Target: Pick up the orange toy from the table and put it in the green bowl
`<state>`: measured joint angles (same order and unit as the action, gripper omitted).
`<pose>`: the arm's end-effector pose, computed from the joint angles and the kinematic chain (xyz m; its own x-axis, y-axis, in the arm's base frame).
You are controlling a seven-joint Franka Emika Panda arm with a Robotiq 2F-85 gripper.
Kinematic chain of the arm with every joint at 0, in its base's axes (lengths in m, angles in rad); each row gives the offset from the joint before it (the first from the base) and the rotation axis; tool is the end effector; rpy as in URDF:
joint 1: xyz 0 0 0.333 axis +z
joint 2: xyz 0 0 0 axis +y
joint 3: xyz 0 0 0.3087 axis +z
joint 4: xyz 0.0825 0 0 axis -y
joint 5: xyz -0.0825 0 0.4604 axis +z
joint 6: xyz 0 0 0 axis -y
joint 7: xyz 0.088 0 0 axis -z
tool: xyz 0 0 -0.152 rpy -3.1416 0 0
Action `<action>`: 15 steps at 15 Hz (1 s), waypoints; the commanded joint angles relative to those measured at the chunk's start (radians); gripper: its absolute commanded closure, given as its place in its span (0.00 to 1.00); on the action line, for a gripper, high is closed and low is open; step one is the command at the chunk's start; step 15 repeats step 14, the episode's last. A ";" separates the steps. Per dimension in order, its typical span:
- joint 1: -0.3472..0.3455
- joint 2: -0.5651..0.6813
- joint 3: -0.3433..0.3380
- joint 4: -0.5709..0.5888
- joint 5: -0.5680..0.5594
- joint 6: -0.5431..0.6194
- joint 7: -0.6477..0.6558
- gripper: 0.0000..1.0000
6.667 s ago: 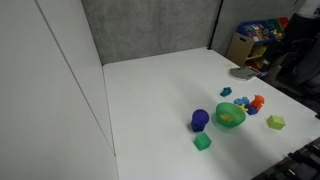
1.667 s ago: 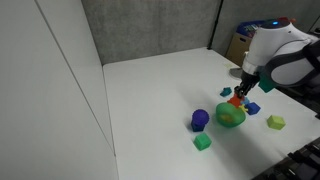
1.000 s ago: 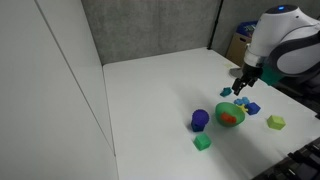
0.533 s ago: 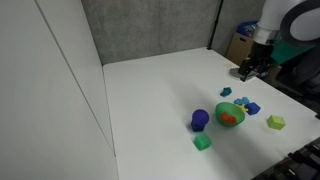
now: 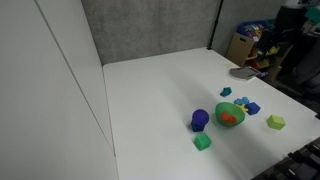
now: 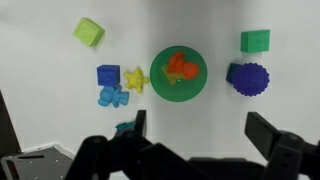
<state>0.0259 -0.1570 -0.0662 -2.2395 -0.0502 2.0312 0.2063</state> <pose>0.5546 -0.0269 0.3408 0.9743 -0.2210 -0.0439 -0.2191 -0.9747 0.0433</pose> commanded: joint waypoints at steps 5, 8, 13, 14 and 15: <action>-0.052 -0.211 0.000 0.076 0.028 -0.253 -0.169 0.00; -0.058 -0.230 0.007 0.130 0.008 -0.304 -0.177 0.00; -0.057 -0.241 0.008 0.118 0.023 -0.286 -0.168 0.00; -0.056 -0.240 0.007 0.118 0.023 -0.286 -0.172 0.00; -0.056 -0.240 0.007 0.118 0.023 -0.286 -0.172 0.00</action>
